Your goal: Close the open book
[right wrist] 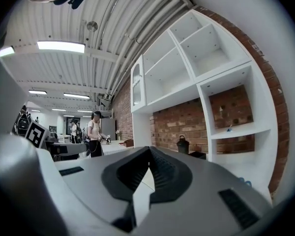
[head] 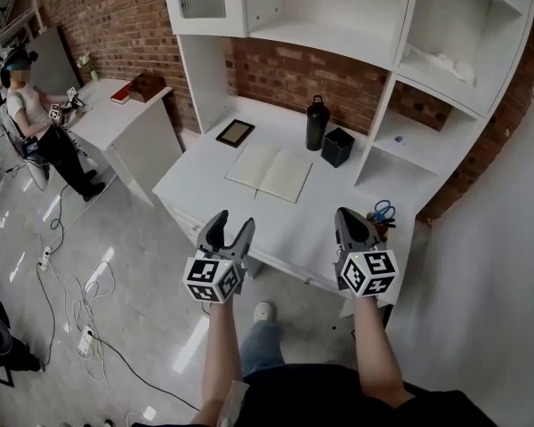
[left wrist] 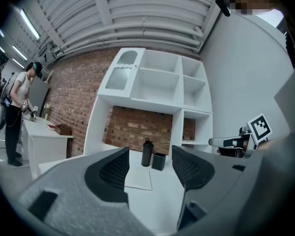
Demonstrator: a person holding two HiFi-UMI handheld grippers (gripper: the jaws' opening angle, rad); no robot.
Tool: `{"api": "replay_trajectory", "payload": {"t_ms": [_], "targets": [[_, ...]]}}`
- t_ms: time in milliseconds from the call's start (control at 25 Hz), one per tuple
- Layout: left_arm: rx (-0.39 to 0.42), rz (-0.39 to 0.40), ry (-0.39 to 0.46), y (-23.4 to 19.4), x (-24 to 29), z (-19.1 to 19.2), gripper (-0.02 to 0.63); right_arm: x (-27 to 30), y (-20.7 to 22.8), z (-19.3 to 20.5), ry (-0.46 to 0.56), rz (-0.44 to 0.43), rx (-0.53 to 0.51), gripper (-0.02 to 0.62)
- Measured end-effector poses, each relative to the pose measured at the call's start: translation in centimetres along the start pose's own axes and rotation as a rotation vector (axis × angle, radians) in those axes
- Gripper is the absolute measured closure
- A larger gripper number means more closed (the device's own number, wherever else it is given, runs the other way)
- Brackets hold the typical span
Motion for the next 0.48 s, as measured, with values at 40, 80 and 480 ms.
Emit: {"api": "replay_trajectory", "payload": {"t_ms": [40, 80, 480], "targets": [[-0.006, 0.007, -0.005, -0.9, 0.8, 0.0, 0.364, 1.1, -0.1, 0.0, -0.006, 0.006, 0.000, 0.595], [-0.009, 0.016, -0.011, -1.8, 1.7, -0.1, 0.364, 2.2, -0.1, 0.0, -0.011, 0.013, 0.002, 0.595], [-0.008, 0.102, -0.080, -10.4, 10.4, -0.9, 0.364, 13.0, 0.1, 0.0, -0.042, 0.082, 0.038, 0.595]]}}
Point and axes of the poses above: the fingertips, and each gripper's own axes: x forward along the fingers, y to its right, z out of its underside, the point moved 10 cm from there along -x, backward along the fingers, and after that the axes turned 8 degrees about z, right-handed, at the moved point
